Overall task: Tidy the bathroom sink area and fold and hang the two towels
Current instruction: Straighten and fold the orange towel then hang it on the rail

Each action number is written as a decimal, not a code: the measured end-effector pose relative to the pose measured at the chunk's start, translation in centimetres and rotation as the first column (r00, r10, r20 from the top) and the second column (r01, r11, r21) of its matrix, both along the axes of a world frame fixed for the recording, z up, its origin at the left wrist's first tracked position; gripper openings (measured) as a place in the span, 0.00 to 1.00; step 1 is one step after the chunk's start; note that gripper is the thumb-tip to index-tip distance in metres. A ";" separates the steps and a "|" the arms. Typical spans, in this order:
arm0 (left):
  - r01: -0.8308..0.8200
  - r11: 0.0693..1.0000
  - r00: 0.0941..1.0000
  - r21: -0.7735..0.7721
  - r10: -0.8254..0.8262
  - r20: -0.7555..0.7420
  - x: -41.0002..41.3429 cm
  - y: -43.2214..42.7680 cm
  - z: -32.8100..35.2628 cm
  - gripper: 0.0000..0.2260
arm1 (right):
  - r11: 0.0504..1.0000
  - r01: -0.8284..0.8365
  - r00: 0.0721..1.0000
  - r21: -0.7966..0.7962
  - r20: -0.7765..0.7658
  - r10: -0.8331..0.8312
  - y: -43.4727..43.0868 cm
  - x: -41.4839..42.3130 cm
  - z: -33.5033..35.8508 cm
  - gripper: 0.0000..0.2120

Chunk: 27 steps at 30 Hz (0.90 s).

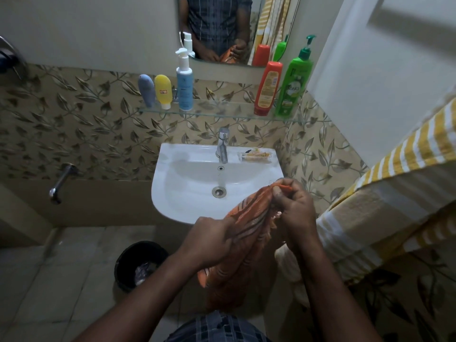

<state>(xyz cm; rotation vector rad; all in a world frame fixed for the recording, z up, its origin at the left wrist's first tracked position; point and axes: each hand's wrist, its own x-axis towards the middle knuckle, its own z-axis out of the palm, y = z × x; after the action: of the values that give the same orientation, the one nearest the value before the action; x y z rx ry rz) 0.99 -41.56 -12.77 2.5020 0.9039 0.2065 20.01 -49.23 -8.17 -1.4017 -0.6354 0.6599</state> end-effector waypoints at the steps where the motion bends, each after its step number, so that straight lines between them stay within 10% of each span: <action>1: -0.005 0.998 0.999 0.056 0.007 -0.041 -0.1 -0.1 -0.5 0.15 | 1.000 0.018 1.000 0.006 0.007 -0.018 0.2 0.6 -0.1 0.04; 7: -0.055 0.940 0.962 0.337 0.140 -0.233 -1.9 1.6 -2.4 0.13 | 0.994 0.097 0.994 0.053 0.050 -0.100 0.6 3.3 -1.1 0.14; 17: -0.143 0.948 0.903 0.283 0.243 -0.356 -4.4 2.4 -4.0 0.16 | 0.985 0.135 0.987 0.109 0.068 -0.142 0.8 5.6 -0.9 0.13; 27: -0.411 0.877 0.903 0.249 0.430 -0.025 -6.5 4.2 -2.6 0.10 | 0.977 0.182 0.977 0.109 0.094 -0.193 0.9 6.3 -1.4 0.14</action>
<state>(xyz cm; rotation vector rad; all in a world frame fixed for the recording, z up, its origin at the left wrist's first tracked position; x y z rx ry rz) -5.52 -37.38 -15.37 2.5056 1.5383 0.3770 26.29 -48.31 -9.62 -1.3894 -0.6012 0.4013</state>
